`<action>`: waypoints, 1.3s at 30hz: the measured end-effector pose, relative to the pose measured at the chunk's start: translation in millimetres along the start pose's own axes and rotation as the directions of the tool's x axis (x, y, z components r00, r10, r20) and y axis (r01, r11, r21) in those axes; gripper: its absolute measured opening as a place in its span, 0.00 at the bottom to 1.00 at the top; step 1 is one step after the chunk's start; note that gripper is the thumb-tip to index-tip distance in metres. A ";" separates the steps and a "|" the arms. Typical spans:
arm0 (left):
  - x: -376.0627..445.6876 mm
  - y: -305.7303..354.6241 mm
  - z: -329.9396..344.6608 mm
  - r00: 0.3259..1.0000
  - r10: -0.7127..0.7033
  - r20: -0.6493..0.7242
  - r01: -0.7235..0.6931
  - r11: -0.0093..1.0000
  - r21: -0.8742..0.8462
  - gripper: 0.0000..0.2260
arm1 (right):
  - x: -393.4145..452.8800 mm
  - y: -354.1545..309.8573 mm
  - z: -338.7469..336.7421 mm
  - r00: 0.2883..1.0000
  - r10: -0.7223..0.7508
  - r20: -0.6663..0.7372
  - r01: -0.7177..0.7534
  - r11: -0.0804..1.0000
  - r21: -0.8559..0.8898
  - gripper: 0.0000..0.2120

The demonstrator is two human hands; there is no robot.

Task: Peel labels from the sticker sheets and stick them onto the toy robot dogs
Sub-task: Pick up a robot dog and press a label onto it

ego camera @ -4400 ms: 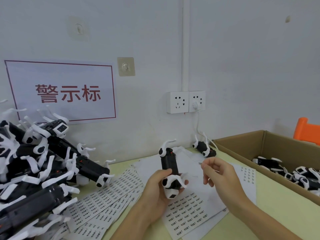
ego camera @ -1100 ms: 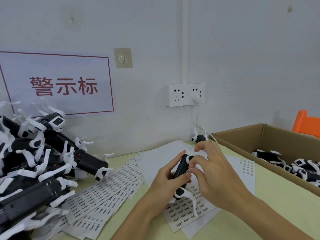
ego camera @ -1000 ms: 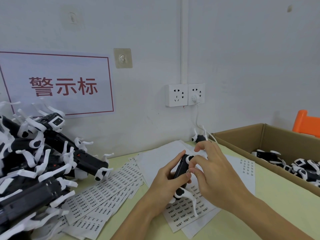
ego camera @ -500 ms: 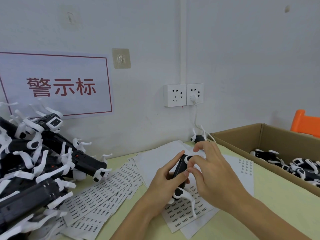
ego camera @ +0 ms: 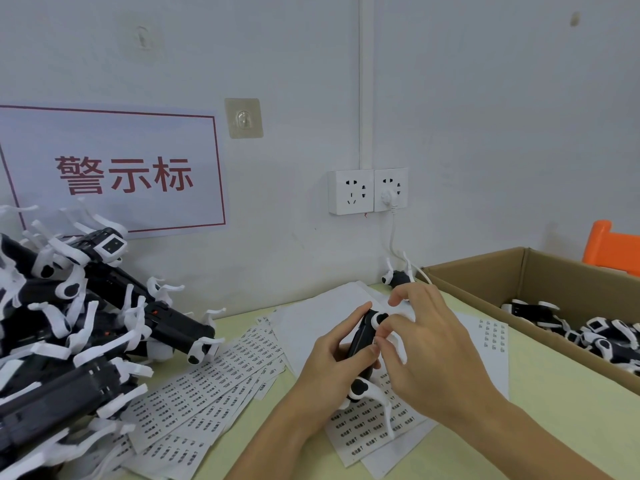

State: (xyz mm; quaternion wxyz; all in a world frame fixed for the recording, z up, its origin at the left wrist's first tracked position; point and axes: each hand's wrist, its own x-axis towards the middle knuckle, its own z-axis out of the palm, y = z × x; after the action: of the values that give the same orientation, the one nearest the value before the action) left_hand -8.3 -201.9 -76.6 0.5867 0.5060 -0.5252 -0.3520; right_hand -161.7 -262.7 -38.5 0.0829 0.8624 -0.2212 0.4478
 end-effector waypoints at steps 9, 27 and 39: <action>0.0 -0.4 -0.4 1.000 0.000 0.001 0.000 1.000 -0.006 0.26 | -0.5 -2.7 2.3 0.999 0.022 -0.047 -0.023 1.000 -0.021 0.07; -0.9 0.6 0.7 1.000 0.007 0.002 -0.007 1.000 -0.005 0.26 | 1.0 -11.1 -1.2 0.992 0.088 -0.096 -0.092 0.995 -0.045 0.09; -2.0 2.6 0.2 0.999 -0.031 -0.011 0.031 0.999 -0.009 0.25 | 6.4 0.2 -3.9 0.992 0.129 -0.015 -0.130 0.990 -0.051 0.08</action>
State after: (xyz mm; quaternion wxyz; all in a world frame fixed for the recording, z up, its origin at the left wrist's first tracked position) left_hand -9.2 -199.4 -74.6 0.5863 0.5136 -0.5125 -0.3603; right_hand -161.4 -263.5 -31.0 0.0773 0.8410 -0.2876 0.4516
